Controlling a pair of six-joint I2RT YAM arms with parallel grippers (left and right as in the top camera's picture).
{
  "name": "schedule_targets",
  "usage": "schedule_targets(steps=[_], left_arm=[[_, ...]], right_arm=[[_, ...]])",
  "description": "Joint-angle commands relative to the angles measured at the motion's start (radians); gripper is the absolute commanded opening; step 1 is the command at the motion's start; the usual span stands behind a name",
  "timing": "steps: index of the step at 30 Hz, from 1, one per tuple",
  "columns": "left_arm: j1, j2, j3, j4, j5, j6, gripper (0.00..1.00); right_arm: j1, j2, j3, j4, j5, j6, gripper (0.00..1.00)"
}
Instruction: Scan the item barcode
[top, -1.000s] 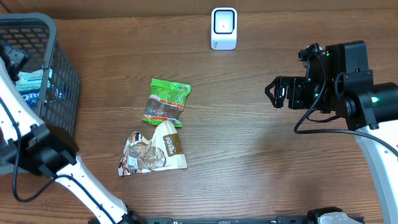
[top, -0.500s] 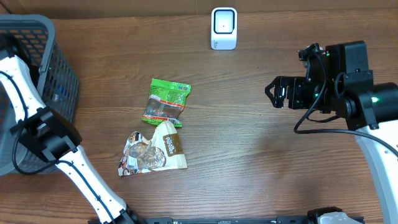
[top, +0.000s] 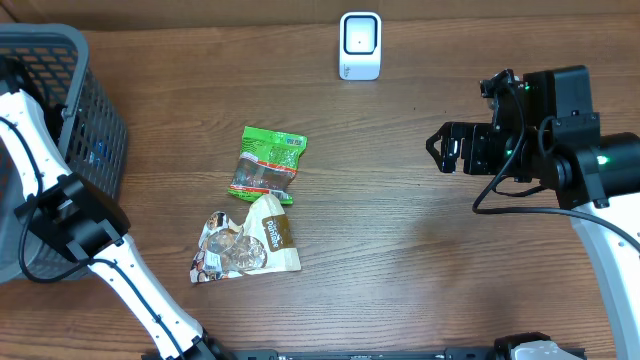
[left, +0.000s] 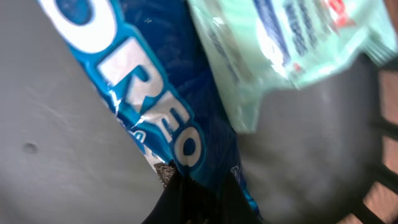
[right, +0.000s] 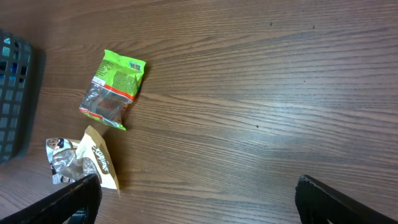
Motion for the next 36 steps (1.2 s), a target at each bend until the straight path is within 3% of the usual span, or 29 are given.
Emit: schedule_targets(steps=[1, 11, 15, 18, 20, 21, 23, 27, 36], left_arm=[[-0.001, -0.160, 0.063, 0.000, 0.118, 0.076, 0.04], [-0.047, -0.674, 0.073, -0.048, 0.040, 0.209, 0.04], [-0.123, -0.778, 0.073, -0.108, -0.111, 0.230, 0.04], [-0.126, -0.761, 0.066, -0.111, -0.144, 0.217, 0.06], [-0.109, -0.732, 0.058, -0.108, -0.152, 0.182, 0.18], [-0.098, -0.714, 0.053, -0.103, -0.151, 0.166, 0.39], [-0.063, -0.658, 0.052, -0.098, -0.148, 0.119, 0.90], [0.005, -0.537, 0.052, -0.097, -0.147, 0.046, 0.92], [0.098, -0.222, 0.052, -0.089, -0.041, -0.199, 0.84]], right_arm=[[0.004, -0.002, 0.026, 0.002, -0.006, 0.006, 1.00], [0.004, -0.002, 0.026, 0.002, -0.005, 0.006, 1.00], [0.004, -0.002, 0.026, 0.003, -0.005, 0.006, 1.00], [0.004, -0.002, 0.026, 0.003, -0.005, 0.006, 1.00], [0.004, -0.002, 0.026, 0.002, -0.005, 0.006, 1.00], [0.004, -0.002, 0.026, 0.002, -0.005, 0.006, 1.00], [0.004, -0.002, 0.026, 0.003, -0.005, 0.006, 1.00], [0.004, -0.002, 0.026, 0.003, -0.005, 0.006, 1.00], [0.004, -0.001, 0.026, 0.002, -0.006, 0.006, 1.00]])
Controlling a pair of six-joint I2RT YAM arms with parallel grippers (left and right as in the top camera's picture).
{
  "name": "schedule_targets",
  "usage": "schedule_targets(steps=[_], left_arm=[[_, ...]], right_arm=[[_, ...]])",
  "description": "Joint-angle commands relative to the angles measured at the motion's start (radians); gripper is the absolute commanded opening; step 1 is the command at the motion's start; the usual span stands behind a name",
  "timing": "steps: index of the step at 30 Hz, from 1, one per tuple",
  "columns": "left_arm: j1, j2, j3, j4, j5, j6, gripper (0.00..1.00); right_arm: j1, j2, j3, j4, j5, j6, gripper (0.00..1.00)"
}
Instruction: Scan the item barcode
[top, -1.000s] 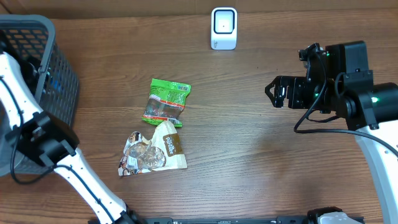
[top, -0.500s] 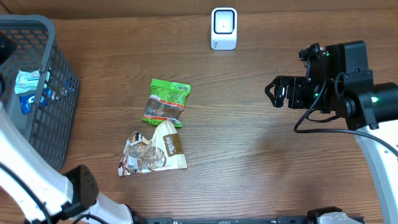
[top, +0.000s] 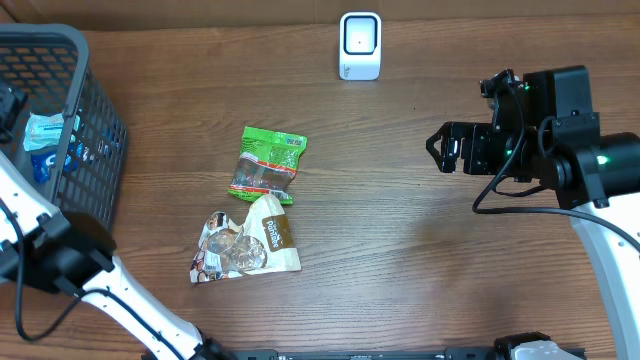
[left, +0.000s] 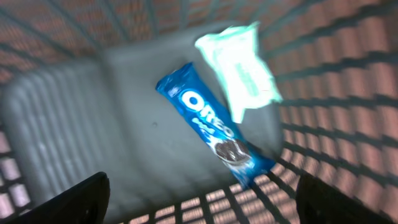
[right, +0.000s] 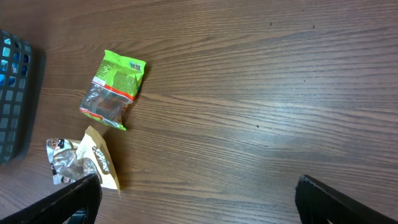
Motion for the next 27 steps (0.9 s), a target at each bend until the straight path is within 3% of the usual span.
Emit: schedule_targets(steps=[1, 11, 19, 21, 23, 26, 27], left_arm=[[0.018, 0.095, 0.002, 0.008, 0.047, -0.154, 0.83], [0.016, 0.283, 0.002, 0.036, 0.050, -0.319, 0.76], [0.009, 0.358, -0.004, 0.055, 0.045, -0.322, 0.68], [0.004, 0.364, -0.004, 0.054, 0.046, -0.319, 0.59], [-0.004, 0.368, -0.004, 0.053, 0.047, -0.290, 0.43], [-0.016, 0.368, -0.004, 0.054, 0.050, -0.201, 0.04], [-0.018, 0.368, -0.004, 0.053, 0.051, -0.182, 0.04]], right_arm=[[0.004, -0.001, 0.026, 0.003, -0.006, 0.004, 1.00], [0.004, -0.001, 0.026, -0.006, -0.006, 0.004, 1.00], [0.004, -0.001, 0.026, -0.011, -0.006, 0.005, 1.00], [0.004, -0.001, 0.026, -0.012, -0.006, 0.005, 1.00], [0.004, -0.001, 0.026, -0.012, -0.006, 0.005, 1.00], [0.004, -0.001, 0.026, -0.012, -0.006, 0.005, 1.00], [0.004, -0.001, 0.026, -0.012, -0.006, 0.005, 1.00]])
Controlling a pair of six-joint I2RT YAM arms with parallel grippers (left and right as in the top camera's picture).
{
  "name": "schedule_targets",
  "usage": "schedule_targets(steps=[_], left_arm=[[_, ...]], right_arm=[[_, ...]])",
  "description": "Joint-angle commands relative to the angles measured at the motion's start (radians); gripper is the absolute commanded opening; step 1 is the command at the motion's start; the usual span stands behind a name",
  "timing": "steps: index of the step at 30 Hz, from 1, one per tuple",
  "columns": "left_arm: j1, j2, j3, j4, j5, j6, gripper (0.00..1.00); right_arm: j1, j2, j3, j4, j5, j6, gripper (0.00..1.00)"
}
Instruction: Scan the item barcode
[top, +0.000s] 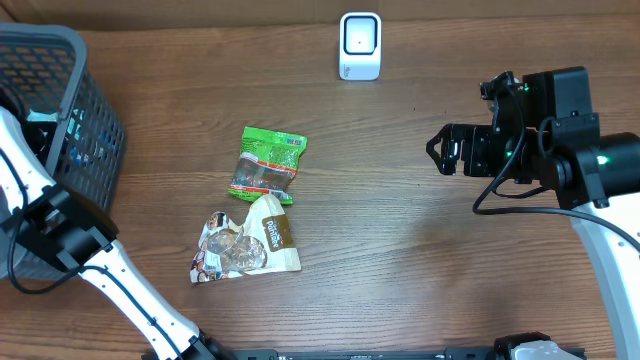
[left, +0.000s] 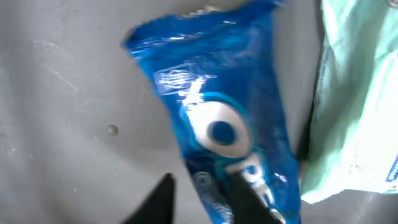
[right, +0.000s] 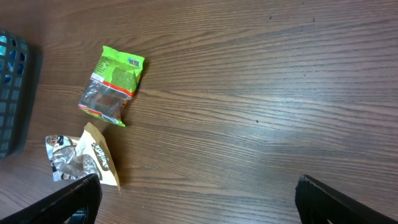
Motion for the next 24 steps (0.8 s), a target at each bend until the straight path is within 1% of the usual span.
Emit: schedule_targets(steps=[1, 3, 6, 8, 12, 13, 14, 15, 16, 17, 21, 22, 24], left_arm=[[-0.022, 0.038, 0.002, -0.004, 0.007, 0.106, 0.04], [-0.021, 0.034, 0.003, -0.004, 0.051, 0.172, 0.04], [-0.016, -0.001, 0.016, -0.015, 0.097, 0.195, 0.04], [-0.011, -0.040, 0.017, -0.019, 0.097, 0.187, 0.04], [0.002, -0.098, 0.017, -0.018, 0.094, 0.098, 0.04], [0.003, -0.098, 0.016, -0.015, 0.094, 0.067, 0.08], [0.003, -0.092, 0.012, -0.009, 0.090, 0.041, 0.25], [0.003, -0.087, 0.006, -0.003, 0.080, 0.017, 0.38], [0.003, -0.079, -0.002, 0.004, 0.068, -0.007, 0.52], [0.003, -0.071, -0.010, 0.013, 0.067, -0.021, 0.62], [-0.001, -0.015, -0.045, 0.040, 0.069, -0.075, 0.72], [-0.001, -0.005, -0.047, 0.042, 0.069, -0.082, 0.73], [-0.002, 0.021, -0.049, 0.053, 0.068, -0.084, 0.79]], right_arm=[[0.004, -0.001, 0.026, 0.005, -0.006, 0.004, 1.00], [0.004, -0.001, 0.026, 0.005, -0.006, 0.003, 1.00], [0.004, -0.001, 0.026, 0.003, -0.006, 0.004, 1.00], [0.004, -0.001, 0.026, 0.003, -0.006, 0.003, 1.00], [0.004, -0.001, 0.026, 0.005, -0.006, 0.004, 1.00], [0.004, -0.001, 0.026, 0.006, -0.006, 0.004, 1.00], [0.004, -0.001, 0.026, 0.006, -0.006, 0.004, 1.00], [0.004, -0.001, 0.026, 0.005, -0.006, 0.004, 1.00], [0.004, -0.001, 0.026, 0.005, -0.006, 0.004, 1.00], [0.004, -0.001, 0.026, 0.004, -0.006, 0.005, 1.00], [0.004, -0.001, 0.026, 0.004, -0.007, 0.013, 1.00], [0.004, -0.001, 0.026, 0.003, -0.007, 0.016, 1.00], [0.004, -0.001, 0.026, 0.001, -0.010, 0.015, 1.00]])
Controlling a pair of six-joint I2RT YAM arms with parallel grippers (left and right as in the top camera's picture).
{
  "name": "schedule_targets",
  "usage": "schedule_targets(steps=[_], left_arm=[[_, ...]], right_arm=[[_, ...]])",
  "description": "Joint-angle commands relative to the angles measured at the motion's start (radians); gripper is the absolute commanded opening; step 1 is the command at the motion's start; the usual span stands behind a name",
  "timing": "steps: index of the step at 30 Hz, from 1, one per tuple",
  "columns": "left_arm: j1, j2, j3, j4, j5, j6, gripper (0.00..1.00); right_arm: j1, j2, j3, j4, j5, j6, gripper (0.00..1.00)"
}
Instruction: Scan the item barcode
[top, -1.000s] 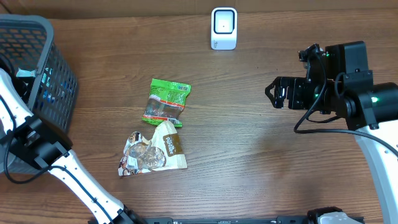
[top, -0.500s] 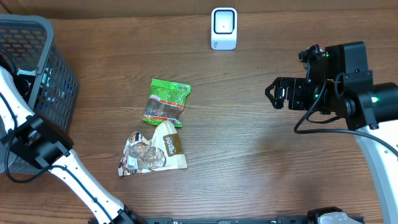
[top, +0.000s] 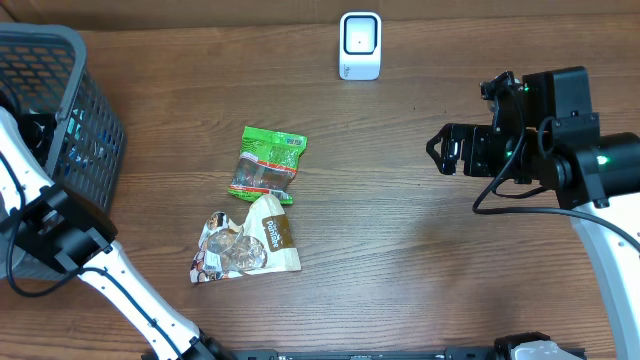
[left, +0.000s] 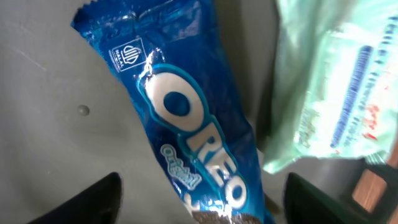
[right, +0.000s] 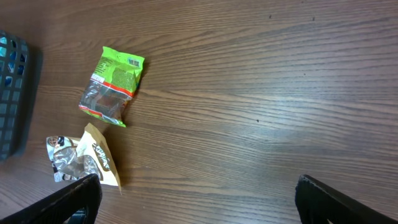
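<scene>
Inside the grey basket (top: 60, 50), a blue Oreo pack (left: 193, 124) lies on the floor beside a pale green packet (left: 336, 81). My left gripper (left: 202, 210) hangs open just over the Oreo pack, a finger on each side of its lower end. The white scanner (top: 360, 45) stands at the table's far edge. My right gripper (top: 437, 150) hovers open above bare wood at the right, nothing between its fingers (right: 68, 202).
A green snack packet (top: 268, 163) and a beige and clear packet (top: 245, 245) lie mid-table, left of centre. Both show in the right wrist view, green packet (right: 112, 87) and beige packet (right: 81, 163). The basket wall (right: 12, 93) is at that view's left edge.
My left gripper's fingers stood close together over the Oreo pack; now they are wide apart, and the pack's logo lies further up in view. The right arm has not moved.
My left gripper was first low in the basket with its fingers together at the Oreo pack's end. Then it was open, high above the basket. Then it was down on the pack with fingers narrowed, and now it is open over it. The pack stays in the basket.
</scene>
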Motion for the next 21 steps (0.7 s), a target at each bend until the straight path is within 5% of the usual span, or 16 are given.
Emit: schedule_targets(steps=[1, 5, 7, 8, 9, 10, 21], left_arm=[[-0.002, 0.066, -0.016, 0.019, -0.008, -0.047, 0.81], [-0.006, 0.115, -0.016, 0.055, -0.008, -0.042, 0.84], [-0.008, 0.147, -0.016, 0.056, -0.004, -0.034, 0.73], [-0.010, 0.162, -0.016, 0.049, 0.004, -0.027, 0.62], [-0.011, 0.178, -0.016, 0.042, 0.016, 0.000, 0.25], [-0.013, 0.190, -0.016, 0.033, 0.025, 0.040, 0.04], [-0.011, 0.134, 0.069, -0.065, 0.030, 0.234, 0.04]], right_arm=[[0.004, -0.001, 0.026, 0.002, -0.010, 0.006, 1.00], [0.004, -0.001, 0.026, 0.002, -0.010, 0.006, 1.00], [0.004, -0.001, 0.026, 0.002, -0.010, 0.010, 1.00], [0.004, -0.001, 0.026, 0.002, -0.009, 0.014, 1.00], [0.004, -0.001, 0.026, 0.001, -0.009, 0.021, 1.00], [0.004, -0.001, 0.026, 0.001, -0.010, 0.021, 1.00], [0.004, -0.001, 0.026, -0.002, -0.009, 0.021, 1.00]])
